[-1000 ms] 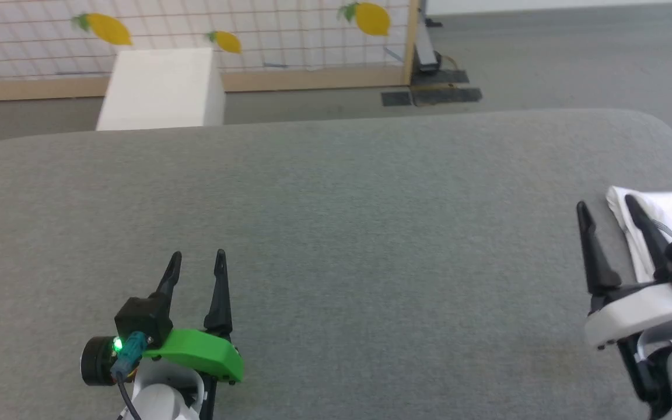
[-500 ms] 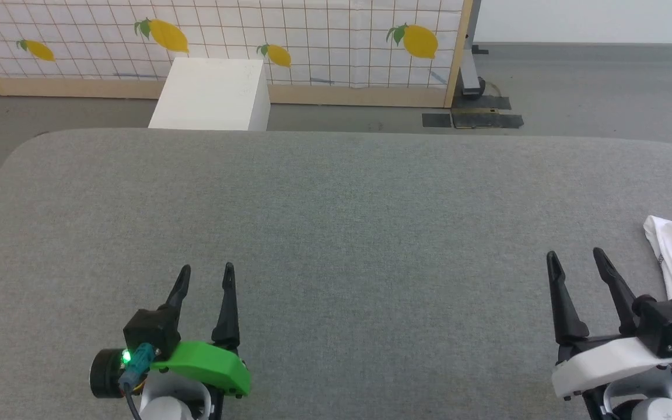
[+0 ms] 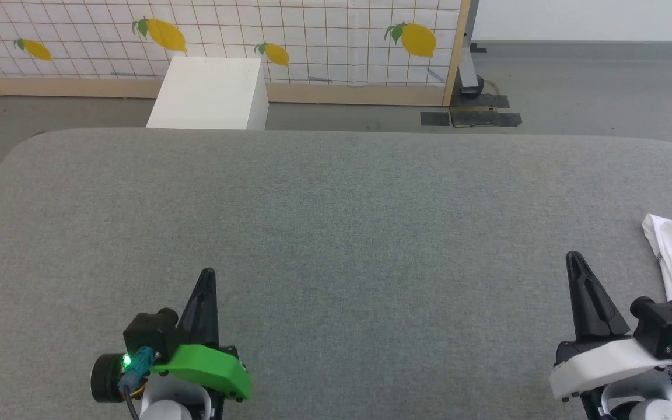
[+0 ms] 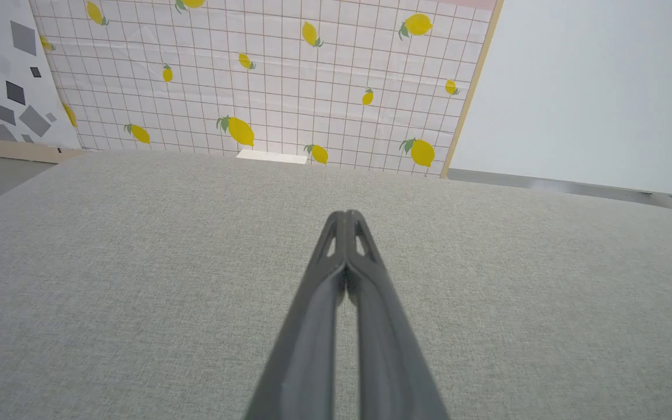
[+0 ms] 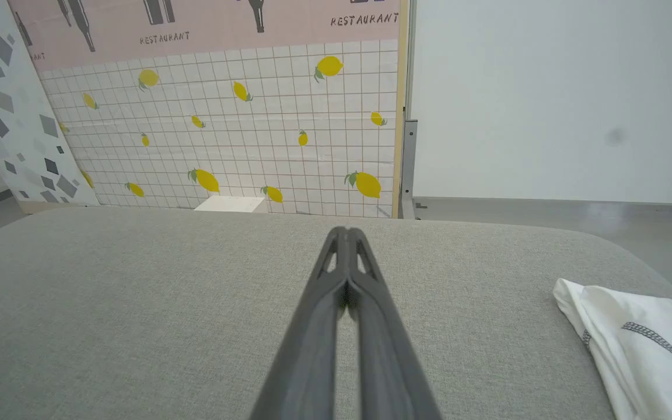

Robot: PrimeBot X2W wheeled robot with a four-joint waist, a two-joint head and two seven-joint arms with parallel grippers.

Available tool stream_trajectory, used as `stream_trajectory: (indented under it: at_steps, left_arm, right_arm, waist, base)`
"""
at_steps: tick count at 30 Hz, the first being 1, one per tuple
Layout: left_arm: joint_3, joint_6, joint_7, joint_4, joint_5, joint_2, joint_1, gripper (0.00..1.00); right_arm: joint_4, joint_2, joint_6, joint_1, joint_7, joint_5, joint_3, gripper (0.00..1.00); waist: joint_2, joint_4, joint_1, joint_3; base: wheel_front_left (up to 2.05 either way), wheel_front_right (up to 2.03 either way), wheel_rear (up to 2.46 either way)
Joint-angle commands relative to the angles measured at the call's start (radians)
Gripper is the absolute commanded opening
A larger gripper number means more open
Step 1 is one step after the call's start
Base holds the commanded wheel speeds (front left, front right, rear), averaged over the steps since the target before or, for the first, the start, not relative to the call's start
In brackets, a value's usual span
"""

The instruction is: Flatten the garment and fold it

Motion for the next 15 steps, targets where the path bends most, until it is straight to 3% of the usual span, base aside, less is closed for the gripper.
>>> stream_trajectory:
  at_steps: [1, 15]
  left_arm:
    - [0.0, 0.0, 0.0, 0.0, 0.0, 0.0, 0.0, 0.0]
    - [0.01, 0.002, 0.026, -0.024, 0.021, -0.001, 0.007, 0.0]
  right_arm:
    - [0.0, 0.0, 0.0, 0.0, 0.0, 0.0, 0.0, 0.0]
    - [-0.002, 0.001, 0.0, -0.003, 0.013, -0.012, 0.006, 0.0]
  waist:
    - [0.0, 0.0, 0.0001, 0.0]
    - [0.0, -0.003, 0.0001, -0.002]
  base:
    - [0.0, 0.0, 0.0]
    - [0.0, 0.0, 0.0]
